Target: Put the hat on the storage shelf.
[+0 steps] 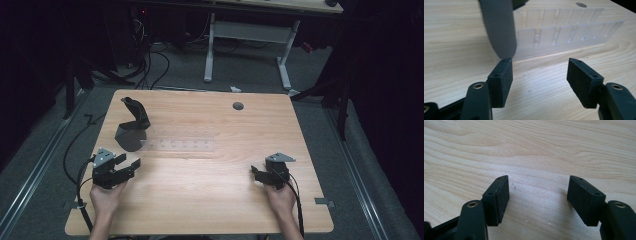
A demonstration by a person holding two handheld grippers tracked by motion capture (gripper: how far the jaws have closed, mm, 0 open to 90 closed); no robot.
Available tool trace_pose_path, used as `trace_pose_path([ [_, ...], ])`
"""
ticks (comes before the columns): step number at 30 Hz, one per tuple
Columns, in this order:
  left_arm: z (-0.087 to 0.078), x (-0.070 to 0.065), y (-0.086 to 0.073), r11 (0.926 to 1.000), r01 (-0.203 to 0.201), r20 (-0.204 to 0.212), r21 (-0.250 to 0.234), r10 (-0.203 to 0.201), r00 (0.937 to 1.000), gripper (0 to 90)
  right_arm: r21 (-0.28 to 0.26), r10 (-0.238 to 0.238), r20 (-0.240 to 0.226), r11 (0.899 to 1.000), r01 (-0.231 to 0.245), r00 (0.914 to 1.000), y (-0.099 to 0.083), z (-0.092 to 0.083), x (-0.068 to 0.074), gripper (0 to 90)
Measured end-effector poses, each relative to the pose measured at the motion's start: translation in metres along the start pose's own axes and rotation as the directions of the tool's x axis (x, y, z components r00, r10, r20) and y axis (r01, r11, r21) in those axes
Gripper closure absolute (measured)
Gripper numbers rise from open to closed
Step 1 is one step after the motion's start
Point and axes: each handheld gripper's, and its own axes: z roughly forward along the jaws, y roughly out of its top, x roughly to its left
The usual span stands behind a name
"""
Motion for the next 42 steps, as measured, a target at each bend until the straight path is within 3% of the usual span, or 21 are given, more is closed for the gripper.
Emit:
trace_pose_path([
  [8,0.006,-0.019,-0.021,0.9983,-0.034,0.046,0.048,0.032,0.9984,37.7,0.001,0.002,0.000,1.000,-0.002,1.0000,0.000,0.000,0.000,34.6],
  [20,0.014,-0.034,-0.040,0.9941,-0.061,0.080,0.090,0.053,0.9953,37.8,0.001,0.002,0.000,1.000,-0.002,1.0000,0.000,0.000,0.000,34.5],
  [29,0.027,-0.043,-0.057,0.9852,-0.103,0.091,0.137,0.091,0.9917,37.9,0.003,0.003,0.000,1.000,-0.003,1.0000,0.000,0.000,0.000,34.4],
  [37,0.036,-0.044,-0.066,0.9823,-0.107,0.085,0.153,0.095,0.9919,38.2,0.002,0.004,0.001,1.000,-0.004,1.0000,0.000,-0.001,0.001,34.3],
  [42,0.042,-0.045,-0.076,0.9722,-0.158,0.069,0.173,0.148,0.9865,38.1,0.002,0.003,0.000,1.000,-0.003,1.0000,0.000,-0.001,0.001,34.3],
])
